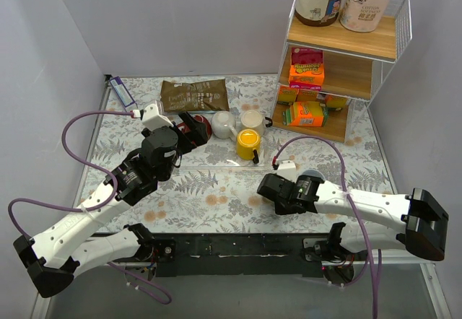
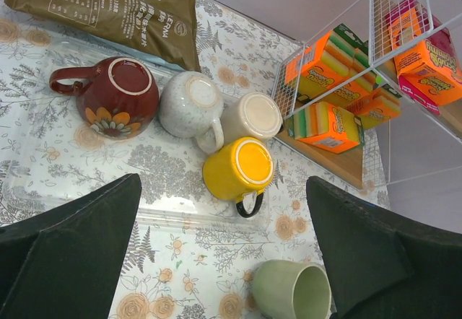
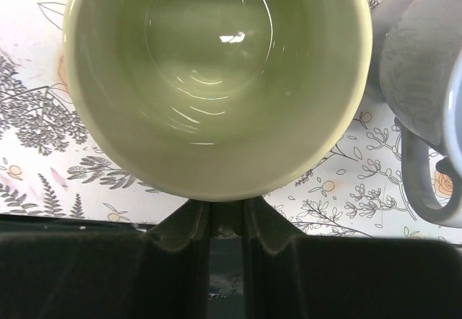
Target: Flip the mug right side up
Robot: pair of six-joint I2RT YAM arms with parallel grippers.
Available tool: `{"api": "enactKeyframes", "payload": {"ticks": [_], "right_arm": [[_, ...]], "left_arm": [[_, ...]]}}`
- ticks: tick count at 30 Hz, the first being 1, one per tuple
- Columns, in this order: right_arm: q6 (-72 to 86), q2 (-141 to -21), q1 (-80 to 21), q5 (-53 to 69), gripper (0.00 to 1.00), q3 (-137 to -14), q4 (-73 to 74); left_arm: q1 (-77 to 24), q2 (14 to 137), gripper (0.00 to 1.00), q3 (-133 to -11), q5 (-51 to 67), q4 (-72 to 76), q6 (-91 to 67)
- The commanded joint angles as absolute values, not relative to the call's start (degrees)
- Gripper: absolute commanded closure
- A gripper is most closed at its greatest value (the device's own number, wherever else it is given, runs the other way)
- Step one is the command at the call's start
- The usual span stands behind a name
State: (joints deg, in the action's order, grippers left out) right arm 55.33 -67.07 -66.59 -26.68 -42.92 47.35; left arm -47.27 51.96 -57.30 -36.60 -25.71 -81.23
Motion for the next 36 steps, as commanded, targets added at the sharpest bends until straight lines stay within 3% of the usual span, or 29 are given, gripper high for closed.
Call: {"api": "enactKeyframes", "payload": {"ticks": [1, 8, 13, 24, 30, 36], "right_arm": [[55.6, -67.2, -66.0, -28.3, 0.99, -42.6, 44.7], [55.0, -68.7, -65.8, -27.5, 0.97, -43.4, 46.8], [54.3, -68.3, -65.8, -27.5, 0.65, -44.4, 47.4], [51.7, -65.1, -65.5, -24.9, 0.38, -49.9, 47.5], [50.4, -59.2, -65.1, -24.4, 0.29, -54.0, 47.7], [46.6, -54.6, -59.2, -25.5, 0.27, -58.4, 51.6]], "left_arm": [[-47.4, 51.6, 0.02, -57.4, -37.0, -26.6, -81.7], [-47.4, 51.3, 0.02, -57.0, -37.0, -26.9, -82.2], [-47.3, 50.6, 0.02, -56.3, -37.0, -27.1, -82.6], [-47.3, 52.2, 0.02, -55.9, -34.2, -26.4, -81.6], [-47.3, 57.7, 0.02, -56.7, -22.7, -25.1, -79.7], [-47.4, 67.4, 0.02, -56.0, -13.9, -21.7, -86.8]]}}
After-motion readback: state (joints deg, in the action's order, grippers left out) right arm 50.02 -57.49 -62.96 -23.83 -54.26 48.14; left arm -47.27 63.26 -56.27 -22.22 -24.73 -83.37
